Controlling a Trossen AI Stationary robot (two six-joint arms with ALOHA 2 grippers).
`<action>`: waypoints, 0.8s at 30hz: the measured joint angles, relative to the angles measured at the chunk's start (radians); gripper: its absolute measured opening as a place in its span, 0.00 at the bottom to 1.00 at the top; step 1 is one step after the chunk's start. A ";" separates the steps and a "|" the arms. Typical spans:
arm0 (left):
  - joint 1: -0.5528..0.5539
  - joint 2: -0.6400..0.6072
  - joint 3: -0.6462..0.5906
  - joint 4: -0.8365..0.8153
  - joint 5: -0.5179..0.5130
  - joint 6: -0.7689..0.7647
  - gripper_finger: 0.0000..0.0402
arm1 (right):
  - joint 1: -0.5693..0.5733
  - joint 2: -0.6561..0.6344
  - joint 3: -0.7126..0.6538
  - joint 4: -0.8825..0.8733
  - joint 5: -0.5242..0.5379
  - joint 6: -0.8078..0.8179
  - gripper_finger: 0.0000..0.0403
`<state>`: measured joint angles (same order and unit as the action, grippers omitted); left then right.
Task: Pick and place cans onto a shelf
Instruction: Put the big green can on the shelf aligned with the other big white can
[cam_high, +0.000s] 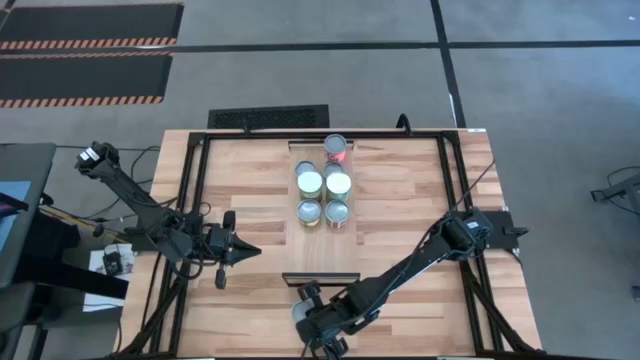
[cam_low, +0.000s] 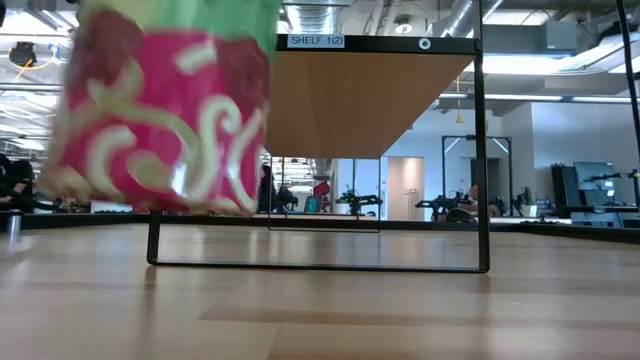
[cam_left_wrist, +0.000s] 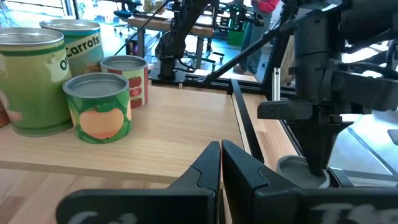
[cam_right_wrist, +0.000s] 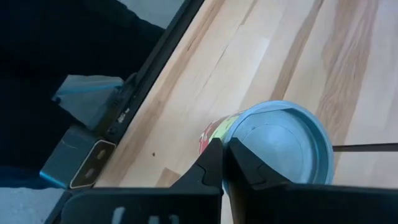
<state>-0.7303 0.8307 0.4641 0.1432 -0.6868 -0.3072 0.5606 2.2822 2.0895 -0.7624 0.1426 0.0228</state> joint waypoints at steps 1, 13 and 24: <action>0.000 0.000 0.000 0.001 0.000 0.000 0.01 | 0.000 -0.001 0.001 0.002 -0.002 0.005 0.05; 0.000 0.000 0.000 -0.005 -0.001 0.000 0.01 | -0.003 -0.002 0.001 -0.023 -0.015 0.111 0.05; 0.000 0.000 0.000 -0.021 -0.001 0.000 0.01 | -0.020 0.040 0.000 -0.015 -0.065 0.171 0.05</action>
<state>-0.7303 0.8307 0.4641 0.1226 -0.6880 -0.3076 0.5403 2.3219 2.0891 -0.7769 0.0772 0.1936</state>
